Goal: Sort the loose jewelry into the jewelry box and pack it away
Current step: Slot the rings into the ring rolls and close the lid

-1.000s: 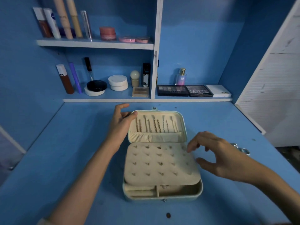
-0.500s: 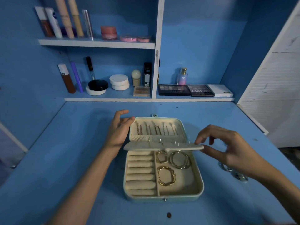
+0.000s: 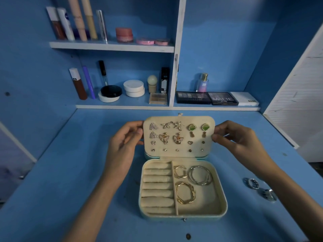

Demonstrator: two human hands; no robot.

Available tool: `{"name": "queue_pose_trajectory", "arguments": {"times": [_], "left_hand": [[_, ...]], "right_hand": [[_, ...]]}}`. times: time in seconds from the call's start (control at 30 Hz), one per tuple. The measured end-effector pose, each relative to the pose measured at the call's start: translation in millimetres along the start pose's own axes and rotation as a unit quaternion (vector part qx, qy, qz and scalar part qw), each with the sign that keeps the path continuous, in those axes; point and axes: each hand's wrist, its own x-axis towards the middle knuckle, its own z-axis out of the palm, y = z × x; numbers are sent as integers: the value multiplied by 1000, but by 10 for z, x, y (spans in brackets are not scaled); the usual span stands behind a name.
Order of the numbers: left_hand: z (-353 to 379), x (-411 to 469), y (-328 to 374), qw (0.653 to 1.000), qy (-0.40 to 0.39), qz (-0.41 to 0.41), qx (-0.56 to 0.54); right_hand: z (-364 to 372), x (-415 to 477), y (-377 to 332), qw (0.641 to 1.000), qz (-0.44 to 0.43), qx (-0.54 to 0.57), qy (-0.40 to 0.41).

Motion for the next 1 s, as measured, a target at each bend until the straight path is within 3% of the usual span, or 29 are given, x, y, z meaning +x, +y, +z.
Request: {"name": "queue_pose_trajectory", "arguments": {"times": [0.2,0.33,0.47,1.0], "left_hand": [[8,56,-134,996,1,-3,86],[16,163,-269,986,-18,-69,149],[33,199,-297,982,-28,-130,134],[221,580,-322,981,-3,-146,130]], "right_hand": [[150,71,79,997,37,-28,55],[268,92,124,990,70,-94,77],[365,83,186,986,84,-131,54],[443,511,301,980,96,-165,51]]}}
